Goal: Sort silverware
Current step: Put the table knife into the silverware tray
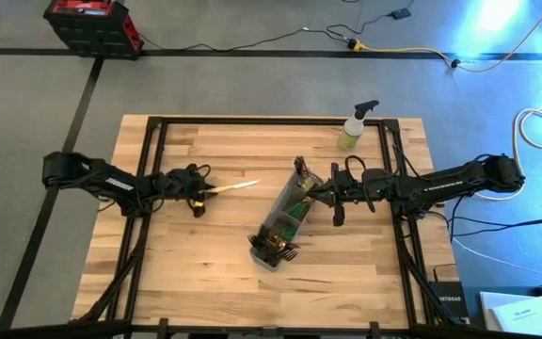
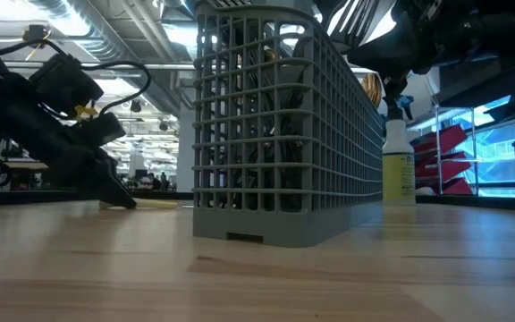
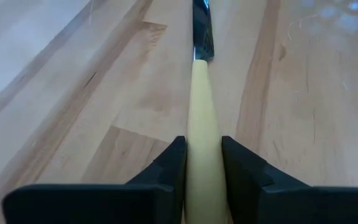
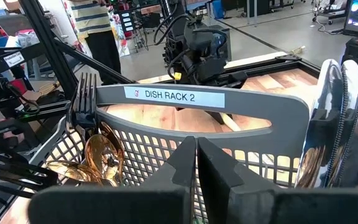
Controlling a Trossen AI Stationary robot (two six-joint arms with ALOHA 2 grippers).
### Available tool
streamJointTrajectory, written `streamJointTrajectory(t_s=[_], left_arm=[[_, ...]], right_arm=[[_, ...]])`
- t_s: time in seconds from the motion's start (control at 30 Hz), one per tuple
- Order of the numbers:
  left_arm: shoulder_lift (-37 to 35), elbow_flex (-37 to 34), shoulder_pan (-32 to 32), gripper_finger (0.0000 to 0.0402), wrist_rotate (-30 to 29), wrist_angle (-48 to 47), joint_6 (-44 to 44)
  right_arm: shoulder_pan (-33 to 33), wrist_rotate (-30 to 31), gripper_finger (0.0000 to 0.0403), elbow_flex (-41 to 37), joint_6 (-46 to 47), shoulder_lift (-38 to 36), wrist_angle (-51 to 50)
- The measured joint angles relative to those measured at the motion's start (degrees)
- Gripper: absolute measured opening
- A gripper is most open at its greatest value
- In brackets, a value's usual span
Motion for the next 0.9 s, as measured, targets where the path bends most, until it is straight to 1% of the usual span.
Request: streamJointTrajectory(t_s=[0.13,0.3,0.53,0.67,0.77,0.83,0.9], left_arm=[[0.18,0.08,-0.20,0.0062,-0.79,2.55,-1.21],[-0.02,1.69,-0.18,0.0062,-2.35,3.22,-2.89],[-0.14,6.92,-0.20,0.0062,-3.44,3.67,-2.97],[-0.22,11.45,-0.20,0.0062,-4.92,3.76,-0.86],[-0.85,14.88,-0.17,0.0062,-6.54,3.12,3.29],[-2.05,17.27,0.04,0.0062,-9.14,1.71,6.57],[-4.09,19.65,0.37,0.0062,-13.06,-0.72,9.08]], right_arm=[[0.00,0.00,0.0000,0.00,0.01,0.00,0.01],[0.00,0.00,0.0000,0.00,0.02,0.00,0.14],[0.00,0.00,0.0000,0.00,-0.14,-0.12,0.38],[0.00,0.00,0.0000,0.00,-1.41,-0.84,2.83],[0.00,0.00,0.0000,0.00,-2.63,-2.00,6.52],[-0.04,0.18,0.0000,0.02,-3.04,-2.96,9.24],[-0.04,2.10,0.0000,0.04,-3.04,-4.04,11.11]])
